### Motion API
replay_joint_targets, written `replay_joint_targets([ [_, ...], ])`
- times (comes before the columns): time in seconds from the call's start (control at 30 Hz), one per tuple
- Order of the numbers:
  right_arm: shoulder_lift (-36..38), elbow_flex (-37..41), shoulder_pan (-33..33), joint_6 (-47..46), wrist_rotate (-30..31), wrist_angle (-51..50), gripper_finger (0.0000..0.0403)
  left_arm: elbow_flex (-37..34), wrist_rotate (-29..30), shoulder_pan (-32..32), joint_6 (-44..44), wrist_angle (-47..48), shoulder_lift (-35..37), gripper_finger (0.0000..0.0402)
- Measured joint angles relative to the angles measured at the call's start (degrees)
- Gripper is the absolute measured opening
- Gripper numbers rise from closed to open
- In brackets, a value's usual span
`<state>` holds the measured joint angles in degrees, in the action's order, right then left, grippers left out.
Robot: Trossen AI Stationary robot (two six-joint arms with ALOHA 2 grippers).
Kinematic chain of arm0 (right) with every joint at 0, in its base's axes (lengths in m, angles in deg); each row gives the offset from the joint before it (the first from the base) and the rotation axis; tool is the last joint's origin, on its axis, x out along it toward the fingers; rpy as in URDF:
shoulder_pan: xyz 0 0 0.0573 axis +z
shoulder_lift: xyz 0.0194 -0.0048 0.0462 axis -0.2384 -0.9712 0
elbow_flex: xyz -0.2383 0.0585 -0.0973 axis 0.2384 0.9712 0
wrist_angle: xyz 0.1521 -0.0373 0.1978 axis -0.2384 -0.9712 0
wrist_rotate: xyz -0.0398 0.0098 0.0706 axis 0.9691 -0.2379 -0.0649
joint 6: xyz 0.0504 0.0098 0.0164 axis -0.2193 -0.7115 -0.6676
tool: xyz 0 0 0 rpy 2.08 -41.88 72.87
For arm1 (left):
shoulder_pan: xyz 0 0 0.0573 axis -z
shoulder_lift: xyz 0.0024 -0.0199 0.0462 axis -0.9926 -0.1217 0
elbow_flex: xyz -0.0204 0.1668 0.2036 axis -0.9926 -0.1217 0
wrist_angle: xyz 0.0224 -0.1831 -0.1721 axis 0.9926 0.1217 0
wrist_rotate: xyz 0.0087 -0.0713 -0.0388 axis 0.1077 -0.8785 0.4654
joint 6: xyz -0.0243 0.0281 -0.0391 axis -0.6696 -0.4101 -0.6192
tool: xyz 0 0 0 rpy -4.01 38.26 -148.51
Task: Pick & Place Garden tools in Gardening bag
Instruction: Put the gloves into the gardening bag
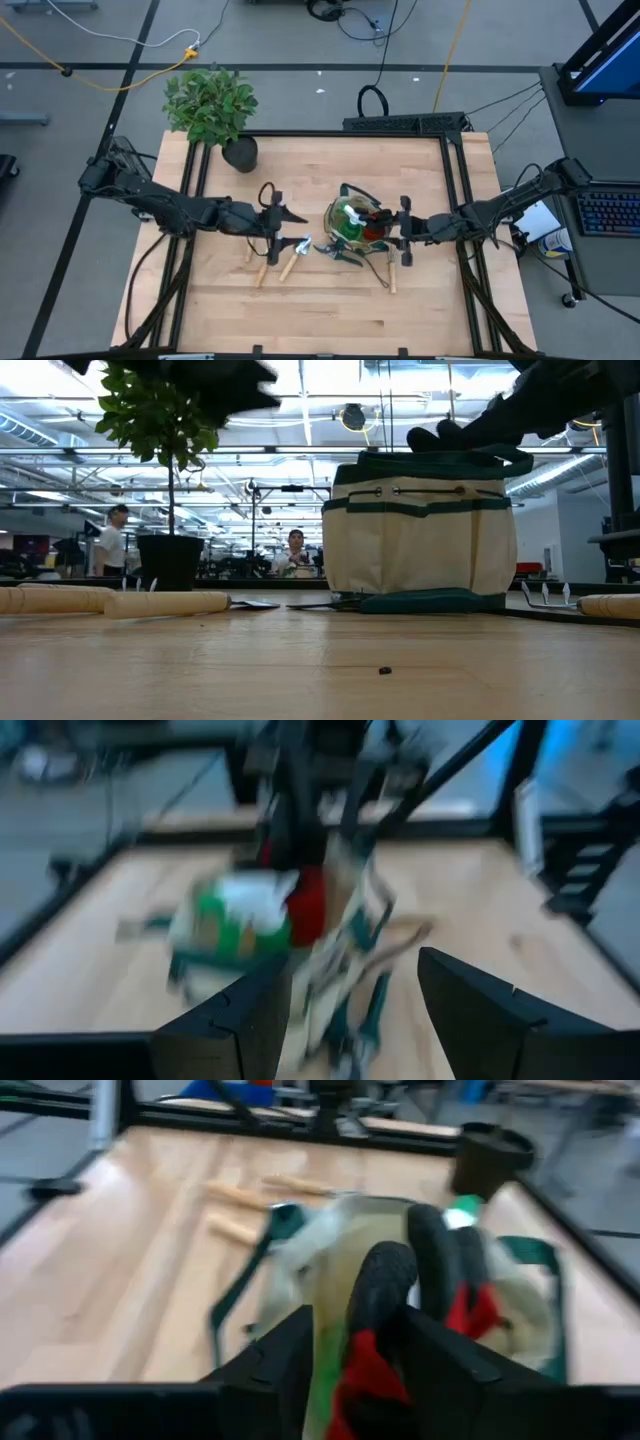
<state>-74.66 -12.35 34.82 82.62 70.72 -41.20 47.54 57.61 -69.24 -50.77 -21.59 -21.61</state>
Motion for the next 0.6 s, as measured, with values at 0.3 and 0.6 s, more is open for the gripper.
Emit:
replay_joint_targets([
  [0.3,-1.0,0.0,-4.8,-14.6,-6.8,-6.8,0.0137,9.5,-2.7,-5.2,-0.3,3.6,-1.2,0.0225],
  [0.6,-0.7,-1.8,-6.3,-4.2,-8.9,-4.7,0.0141,12.9,-5.3,-5.8,-0.5,8.4,-4.7,0.0225],
])
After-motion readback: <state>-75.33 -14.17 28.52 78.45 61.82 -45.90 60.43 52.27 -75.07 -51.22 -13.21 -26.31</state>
